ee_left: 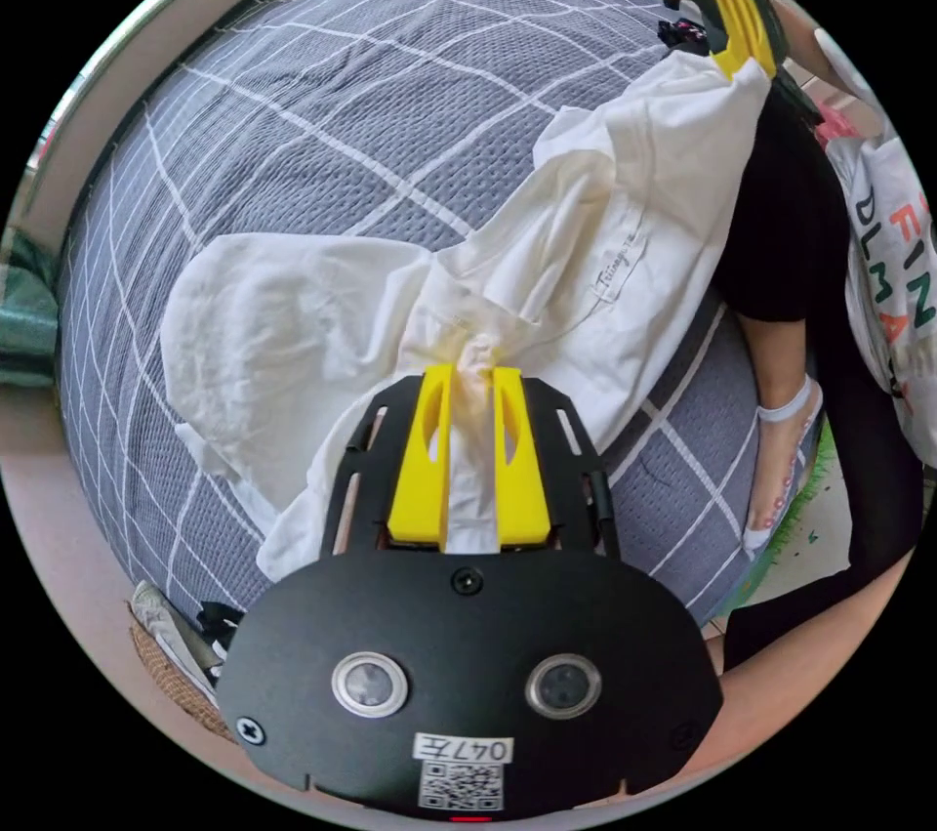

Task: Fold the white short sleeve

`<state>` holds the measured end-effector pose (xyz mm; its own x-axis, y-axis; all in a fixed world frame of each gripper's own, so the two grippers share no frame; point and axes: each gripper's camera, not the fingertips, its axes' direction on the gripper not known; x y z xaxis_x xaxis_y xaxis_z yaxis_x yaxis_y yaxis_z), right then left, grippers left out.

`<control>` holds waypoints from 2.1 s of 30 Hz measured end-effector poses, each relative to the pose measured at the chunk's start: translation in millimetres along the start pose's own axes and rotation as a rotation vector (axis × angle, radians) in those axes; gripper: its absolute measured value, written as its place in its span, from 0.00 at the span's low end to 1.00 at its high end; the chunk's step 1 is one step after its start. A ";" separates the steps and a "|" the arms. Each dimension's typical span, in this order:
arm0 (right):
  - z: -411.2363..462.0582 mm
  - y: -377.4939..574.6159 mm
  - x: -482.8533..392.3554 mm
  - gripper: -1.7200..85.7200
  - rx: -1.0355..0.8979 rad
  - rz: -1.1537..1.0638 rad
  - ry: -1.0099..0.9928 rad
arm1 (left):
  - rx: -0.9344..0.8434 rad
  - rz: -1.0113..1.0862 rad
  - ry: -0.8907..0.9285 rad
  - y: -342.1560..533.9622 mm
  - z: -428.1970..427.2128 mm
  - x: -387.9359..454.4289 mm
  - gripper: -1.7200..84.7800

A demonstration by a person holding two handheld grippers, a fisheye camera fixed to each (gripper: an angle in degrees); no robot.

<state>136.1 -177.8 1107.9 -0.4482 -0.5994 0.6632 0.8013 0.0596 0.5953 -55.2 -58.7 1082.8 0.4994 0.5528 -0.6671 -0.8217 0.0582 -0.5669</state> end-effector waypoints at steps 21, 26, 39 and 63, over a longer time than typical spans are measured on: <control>0.8 -5.1 -33.7 0.02 -0.021 0.027 0.208 | 0.033 -0.138 -0.091 47.3 -123.6 37.7 0.01; 27.8 -28.1 -49.3 0.04 -0.075 -0.033 0.140 | -0.024 -0.196 0.053 83.8 -145.3 63.1 0.01; 97.1 -103.1 -70.5 0.08 -0.147 -0.148 0.015 | -0.196 -0.231 0.093 125.6 -64.4 139.4 0.01; 278.4 -254.2 -136.4 0.04 -0.600 -0.223 0.055 | -0.093 -0.433 0.063 195.2 1.6 148.4 0.01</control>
<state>-116.9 111.0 992.4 -0.6211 -0.5870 0.5192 0.7810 -0.5187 0.3479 -141.9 36.1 873.9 0.8099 0.4421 -0.3854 -0.5067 0.1964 -0.8395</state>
